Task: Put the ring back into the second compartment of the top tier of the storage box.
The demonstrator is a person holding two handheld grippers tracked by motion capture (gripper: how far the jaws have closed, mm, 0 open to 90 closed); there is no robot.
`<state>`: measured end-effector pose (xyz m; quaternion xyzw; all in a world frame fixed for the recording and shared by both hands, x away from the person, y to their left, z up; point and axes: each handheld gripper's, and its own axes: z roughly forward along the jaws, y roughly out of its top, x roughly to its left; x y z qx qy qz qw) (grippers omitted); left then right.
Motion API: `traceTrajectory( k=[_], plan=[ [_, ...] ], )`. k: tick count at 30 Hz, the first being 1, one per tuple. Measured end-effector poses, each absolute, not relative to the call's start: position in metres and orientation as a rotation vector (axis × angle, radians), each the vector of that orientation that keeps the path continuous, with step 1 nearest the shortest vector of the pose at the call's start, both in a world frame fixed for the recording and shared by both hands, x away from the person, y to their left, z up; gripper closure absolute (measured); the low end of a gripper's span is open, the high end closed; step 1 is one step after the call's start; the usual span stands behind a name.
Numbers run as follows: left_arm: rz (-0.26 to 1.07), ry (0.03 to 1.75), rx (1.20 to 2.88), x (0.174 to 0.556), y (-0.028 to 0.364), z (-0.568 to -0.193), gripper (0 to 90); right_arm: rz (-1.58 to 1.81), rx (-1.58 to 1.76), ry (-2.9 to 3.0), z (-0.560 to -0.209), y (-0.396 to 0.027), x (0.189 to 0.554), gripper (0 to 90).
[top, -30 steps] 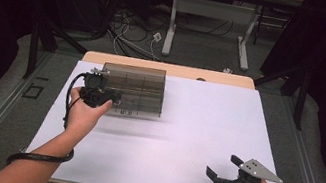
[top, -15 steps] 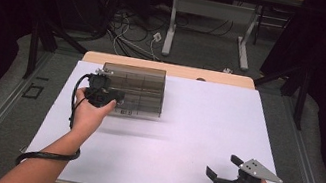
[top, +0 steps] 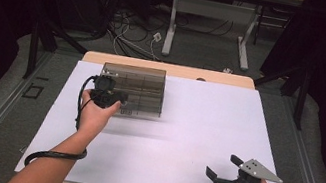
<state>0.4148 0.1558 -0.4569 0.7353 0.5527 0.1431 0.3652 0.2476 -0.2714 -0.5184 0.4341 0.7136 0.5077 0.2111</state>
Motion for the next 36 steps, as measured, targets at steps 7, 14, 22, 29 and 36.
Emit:
traceTrajectory(
  k=[7, 14, 22, 29, 36],
  plan=[
    [0.360, 1.422, 1.902, 0.417, 0.146, -0.464, 68.1, 1.410, 1.201, 1.983, -0.518, -0.272, 0.248, 0.4],
    [0.349, 1.405, 1.925, 0.417, 0.139, -0.467, 67.8, 1.412, 1.199, 1.976, -0.519, -0.272, 0.248, 0.5],
    [0.352, 1.397, 1.925, 0.418, 0.138, -0.466, 67.5, 1.405, 1.201, 1.991, -0.518, -0.272, 0.248, 0.4],
    [0.355, 1.392, 1.928, 0.418, 0.136, -0.465, 67.1, 1.412, 1.196, 1.984, -0.518, -0.272, 0.248, 0.4],
    [0.371, 1.367, 1.924, 0.420, 0.137, -0.465, 57.8, 1.413, 1.204, 1.983, -0.519, -0.274, 0.248, 0.4]
  ],
)
